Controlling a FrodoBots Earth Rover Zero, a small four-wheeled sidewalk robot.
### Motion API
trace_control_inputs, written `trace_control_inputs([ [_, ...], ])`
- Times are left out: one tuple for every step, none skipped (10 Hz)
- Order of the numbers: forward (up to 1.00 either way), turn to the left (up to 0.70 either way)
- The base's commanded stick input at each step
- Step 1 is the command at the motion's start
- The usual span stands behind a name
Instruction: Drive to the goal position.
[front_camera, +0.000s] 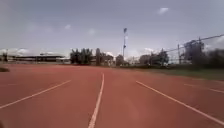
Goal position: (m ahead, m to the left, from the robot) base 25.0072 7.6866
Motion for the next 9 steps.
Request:
trace_control_inputs([
  [0.45,0.0],
  [0.45,0.0],
  [0.45,0.0],
  [0.45,0.0],
  [0.45,0.0],
  [0.45,0.0],
  [0.45,0.0],
  [0.45,0.0],
  [0.45,0.0],
])
